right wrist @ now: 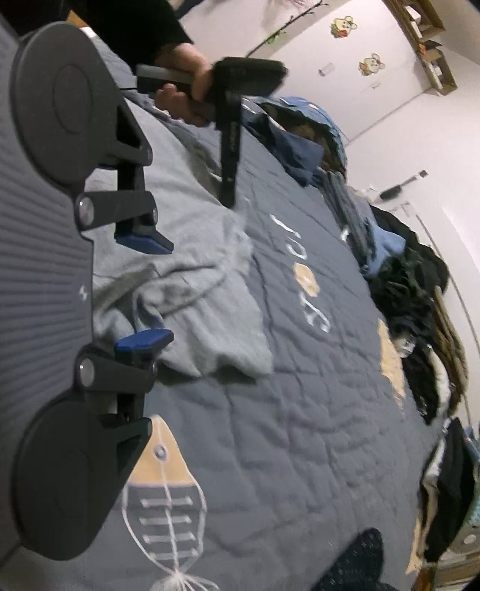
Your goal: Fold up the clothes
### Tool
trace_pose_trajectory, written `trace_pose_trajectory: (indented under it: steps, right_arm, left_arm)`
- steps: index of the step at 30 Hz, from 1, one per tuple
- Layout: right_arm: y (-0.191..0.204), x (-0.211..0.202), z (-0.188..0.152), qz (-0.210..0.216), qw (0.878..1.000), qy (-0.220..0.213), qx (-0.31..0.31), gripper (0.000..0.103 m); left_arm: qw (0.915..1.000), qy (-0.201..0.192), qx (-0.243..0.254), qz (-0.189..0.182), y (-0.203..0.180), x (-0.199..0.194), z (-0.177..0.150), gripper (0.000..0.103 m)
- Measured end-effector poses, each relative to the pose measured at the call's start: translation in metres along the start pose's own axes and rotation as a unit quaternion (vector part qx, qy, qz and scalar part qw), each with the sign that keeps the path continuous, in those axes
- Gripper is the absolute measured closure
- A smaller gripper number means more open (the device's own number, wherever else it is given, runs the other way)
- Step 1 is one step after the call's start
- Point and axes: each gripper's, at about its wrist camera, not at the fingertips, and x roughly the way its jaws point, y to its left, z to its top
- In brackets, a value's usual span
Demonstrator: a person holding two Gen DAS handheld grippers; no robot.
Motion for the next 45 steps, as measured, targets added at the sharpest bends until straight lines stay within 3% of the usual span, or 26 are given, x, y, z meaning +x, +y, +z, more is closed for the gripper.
trace_pose_trajectory:
  steps: [1, 4, 9, 12, 13, 15, 16, 21, 26, 31, 34, 36, 38, 39, 40, 41, 45]
  right_arm:
    - [-0.003, -0.005, 0.002, -0.003, 1.000, -0.009, 0.005, 0.059]
    - [-0.007, -0.011, 0.008, -0.018, 0.999, -0.027, 0.001, 0.059]
    - [0.008, 0.005, 0.010, 0.005, 1.000, -0.006, -0.030, 0.060]
    - [0.016, 0.018, 0.007, -0.007, 0.999, 0.014, -0.050, 0.061]
    - [0.016, 0.021, 0.006, -0.011, 0.999, 0.021, -0.048, 0.067]
    - [0.015, 0.028, 0.005, -0.015, 0.998, 0.033, -0.043, 0.092]
    - [0.014, 0.028, 0.006, -0.018, 0.999, 0.032, -0.038, 0.098]
    - [0.006, 0.013, 0.014, -0.018, 1.000, 0.000, -0.010, 0.100]
    - [0.003, 0.020, 0.016, -0.008, 0.999, 0.028, -0.020, 0.095]
    - [0.001, 0.027, 0.013, 0.007, 0.998, 0.050, -0.032, 0.093]
    - [0.000, 0.032, 0.011, 0.006, 0.998, 0.056, -0.030, 0.093]
    - [-0.001, 0.036, 0.010, 0.001, 0.998, 0.058, -0.024, 0.094]
    - [-0.002, 0.039, 0.008, -0.003, 0.998, 0.057, -0.020, 0.098]
    - [-0.003, 0.040, 0.008, -0.005, 0.998, 0.057, -0.018, 0.098]
    - [-0.003, 0.041, 0.008, -0.008, 0.998, 0.056, -0.015, 0.100]
    - [-0.003, 0.041, 0.008, -0.012, 0.998, 0.052, -0.012, 0.101]
    - [-0.006, 0.040, 0.010, -0.029, 0.999, 0.030, 0.002, 0.102]
  left_arm:
    - [0.9999, -0.012, -0.006, -0.001, 0.001, -0.010, 0.000, 0.056]
    - [0.9994, -0.034, 0.003, -0.007, -0.007, -0.047, -0.002, 0.053]
    - [0.9982, -0.049, 0.026, -0.025, -0.044, -0.087, -0.024, 0.044]
    - [0.9972, -0.050, 0.034, -0.043, -0.069, -0.097, -0.044, 0.043]
    - [0.9968, -0.050, 0.035, -0.051, -0.077, -0.096, -0.052, 0.041]
    - [0.9958, -0.049, 0.037, -0.068, -0.094, -0.095, -0.067, 0.041]
    - [0.9954, -0.045, 0.041, -0.075, -0.101, -0.092, -0.073, 0.041]
    - [0.9902, -0.021, 0.096, -0.099, -0.153, -0.070, -0.097, 0.037]
    - [0.9728, -0.012, 0.210, -0.096, -0.217, -0.047, -0.128, 0.029]
    - [0.9567, -0.005, 0.264, -0.122, -0.247, -0.028, -0.149, 0.029]
    - [0.9444, -0.006, 0.312, -0.104, -0.260, -0.021, -0.161, 0.030]
    - [0.9398, 0.000, 0.326, -0.103, -0.264, -0.013, -0.166, 0.036]
    - [0.9358, 0.007, 0.338, -0.101, -0.268, -0.006, -0.169, 0.053]
    - [0.9345, 0.013, 0.343, -0.094, -0.269, -0.001, -0.171, 0.074]
    - [0.9358, 0.019, 0.343, -0.081, -0.268, 0.004, -0.172, 0.081]
    - [0.9370, 0.025, 0.342, -0.068, -0.266, 0.009, -0.172, 0.083]
    - [0.9418, 0.034, 0.321, -0.093, -0.260, 0.004, -0.174, 0.094]
